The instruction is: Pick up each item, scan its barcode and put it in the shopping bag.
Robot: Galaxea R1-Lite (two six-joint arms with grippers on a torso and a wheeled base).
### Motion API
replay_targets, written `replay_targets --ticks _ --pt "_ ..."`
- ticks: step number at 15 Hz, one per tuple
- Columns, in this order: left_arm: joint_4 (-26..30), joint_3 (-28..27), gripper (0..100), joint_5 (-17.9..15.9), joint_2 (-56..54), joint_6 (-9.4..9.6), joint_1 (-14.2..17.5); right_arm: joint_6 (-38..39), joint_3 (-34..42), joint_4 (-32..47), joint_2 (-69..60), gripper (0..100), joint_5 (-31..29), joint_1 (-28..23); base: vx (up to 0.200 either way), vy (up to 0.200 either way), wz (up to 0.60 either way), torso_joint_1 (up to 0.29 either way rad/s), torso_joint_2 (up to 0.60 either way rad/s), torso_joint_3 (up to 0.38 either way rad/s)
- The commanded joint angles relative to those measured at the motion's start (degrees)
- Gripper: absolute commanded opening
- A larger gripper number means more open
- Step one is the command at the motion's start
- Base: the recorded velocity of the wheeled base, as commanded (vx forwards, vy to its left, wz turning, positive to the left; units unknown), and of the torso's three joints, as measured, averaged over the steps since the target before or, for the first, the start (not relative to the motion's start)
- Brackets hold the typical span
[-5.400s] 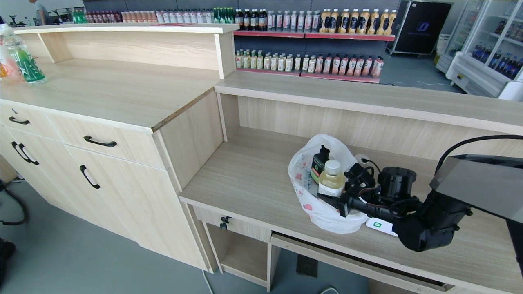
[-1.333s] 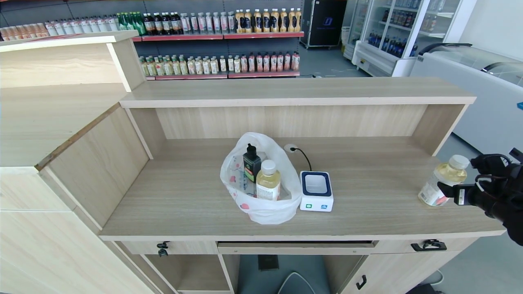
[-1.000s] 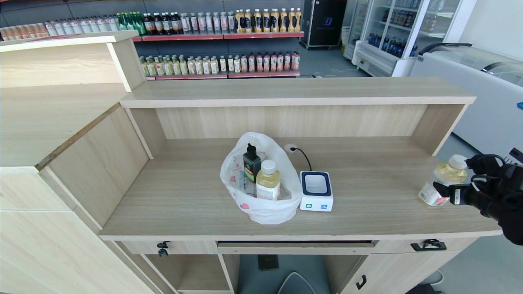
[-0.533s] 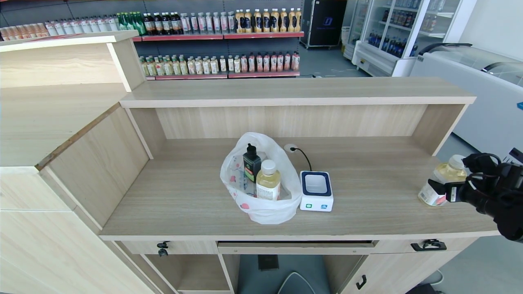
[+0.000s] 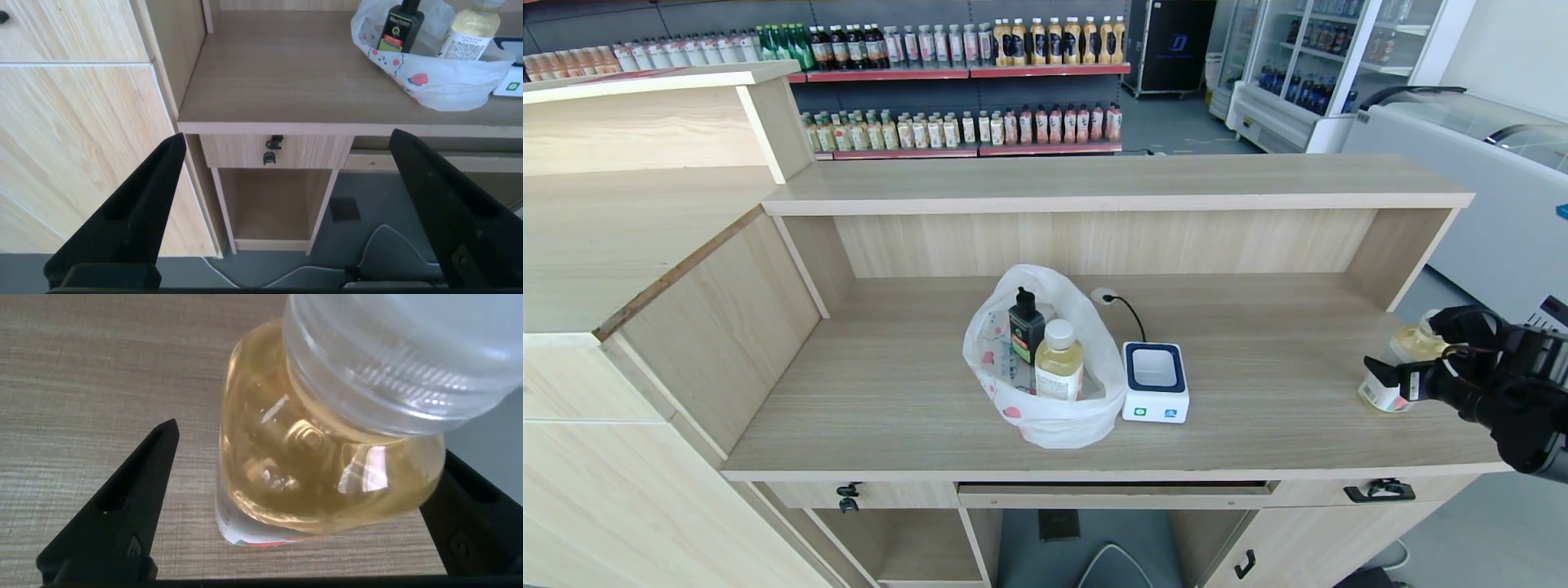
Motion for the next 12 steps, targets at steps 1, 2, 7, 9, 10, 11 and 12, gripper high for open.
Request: replay_targets --ticks 1,2,7,9,10,11,12 --pt "0.0 0.0 100 0.0 0.1 -0.01 0.0 -0.5 -0.5 0.0 1.0 100 -0.1 0.6 0.000 0.000 0.00 0.000 0.00 0.000" --pt "0.0 0.0 100 0.0 0.1 -0.01 0.0 -0.7 -0.9 0.0 1.4 100 -0.1 0.7 0.000 0.000 0.00 0.000 0.00 0.000" --pt "-0.1 0.0 100 0.0 0.1 -0.01 0.0 -0.7 -1.7 -0.2 2.4 100 -0.1 2.1 0.000 0.000 0.00 0.000 0.00 0.000" --pt "0.0 0.0 100 0.0 0.1 -0.01 0.0 -0.7 -1.8 -0.5 2.8 100 -0.1 2.5 0.000 0.000 0.00 0.000 0.00 0.000" --pt "0.0 0.0 100 0.0 0.1 -0.01 0.0 -0.6 -2.3 -0.6 3.0 100 -0.1 2.6 0.000 0.000 0.00 0.000 0.00 0.000" --pt "0.0 0.0 100 0.0 0.1 -0.01 0.0 -0.5 -2.6 -0.5 3.0 0 0.0 2.6 0.000 0.000 0.00 0.000 0.00 0.000" --pt "-0.1 0.0 100 0.0 0.1 -0.01 0.0 -0.5 -2.8 -0.3 3.0 0 0.0 2.6 0.000 0.000 0.00 0.000 0.00 0.000"
